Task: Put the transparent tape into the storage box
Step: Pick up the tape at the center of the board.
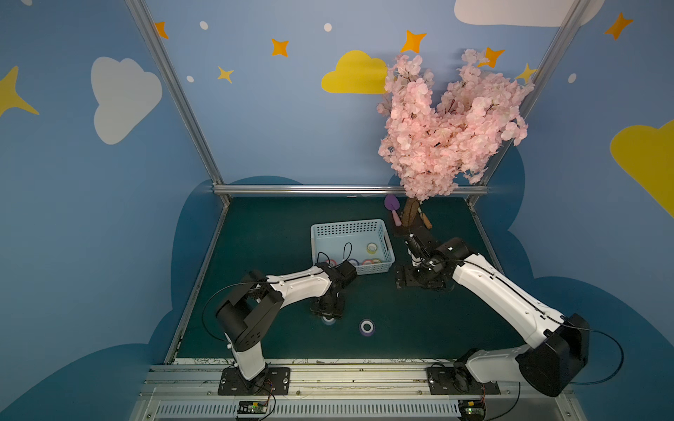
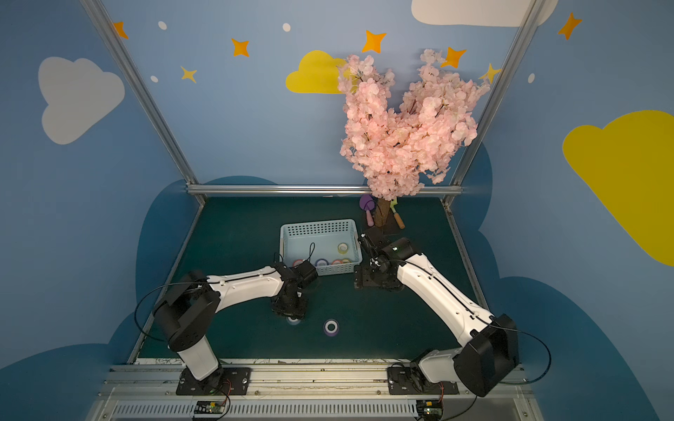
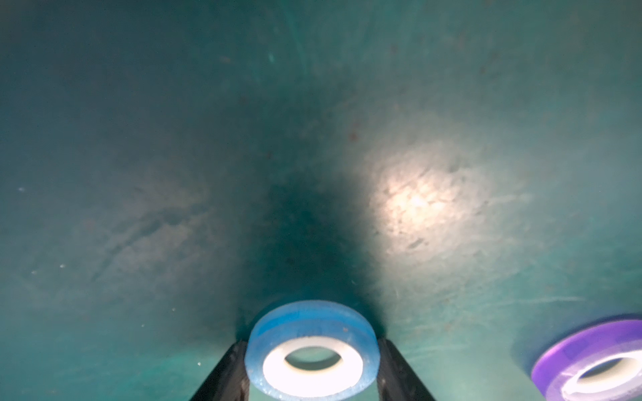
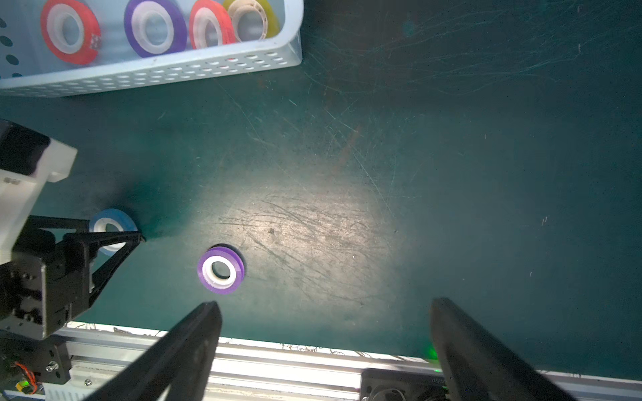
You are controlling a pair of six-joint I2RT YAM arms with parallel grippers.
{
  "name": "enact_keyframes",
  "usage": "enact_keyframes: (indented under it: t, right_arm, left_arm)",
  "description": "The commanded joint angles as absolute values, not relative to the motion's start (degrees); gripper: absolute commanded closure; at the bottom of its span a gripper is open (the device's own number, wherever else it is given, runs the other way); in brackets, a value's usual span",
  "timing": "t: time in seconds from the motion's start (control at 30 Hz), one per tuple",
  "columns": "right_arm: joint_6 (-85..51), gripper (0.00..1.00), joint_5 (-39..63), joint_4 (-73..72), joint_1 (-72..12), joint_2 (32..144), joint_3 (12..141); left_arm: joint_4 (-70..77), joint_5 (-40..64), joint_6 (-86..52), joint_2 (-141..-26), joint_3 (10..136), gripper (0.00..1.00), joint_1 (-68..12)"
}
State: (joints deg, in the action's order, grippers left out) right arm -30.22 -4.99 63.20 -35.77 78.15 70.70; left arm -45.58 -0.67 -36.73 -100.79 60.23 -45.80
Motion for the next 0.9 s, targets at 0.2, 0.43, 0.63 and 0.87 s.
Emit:
enact_keyframes:
  t: [0.2,0.43,0.63,0.87]
  right_arm:
    - [-30.8,0.02,-5.1,63.7,-35.9,78.7,70.8]
    - [-30.6,0.02,-5.1,63.7,-35.8,78.8,70.9]
    - [-30.4,0.02,-5.1,63.4,-35.8,78.9,71.0]
    - [-30.1,0.02,-5.1,62.9,-35.8,79.3,71.2]
  left_arm:
    - [-48.1,-1.8,-37.9,-100.7,58.5,0.5,-46.0]
    - [-51.7,-3.0,-38.0,-97.9,60.9,0.49,-44.6]
    - [-55.9,-3.9,-36.7,-94.9,64.8,0.49,-42.3]
    - [-61.3,-5.0,-34.1,-92.8,70.7,0.49,-39.1]
